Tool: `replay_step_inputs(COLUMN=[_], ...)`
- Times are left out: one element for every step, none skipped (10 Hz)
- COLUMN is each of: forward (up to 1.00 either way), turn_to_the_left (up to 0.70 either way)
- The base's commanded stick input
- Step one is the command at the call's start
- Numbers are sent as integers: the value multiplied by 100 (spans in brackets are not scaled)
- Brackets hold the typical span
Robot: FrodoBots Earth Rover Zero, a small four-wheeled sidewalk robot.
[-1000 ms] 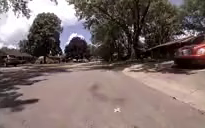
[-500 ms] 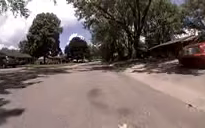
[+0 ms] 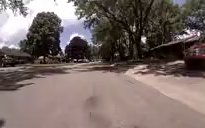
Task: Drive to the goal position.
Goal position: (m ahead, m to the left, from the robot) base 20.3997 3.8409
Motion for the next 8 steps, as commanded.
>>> replay_step_inputs(forward=[70,70,70,70,70,70,70,70], turn_to_the_left=[0,0,0,0,0,0,0,0])
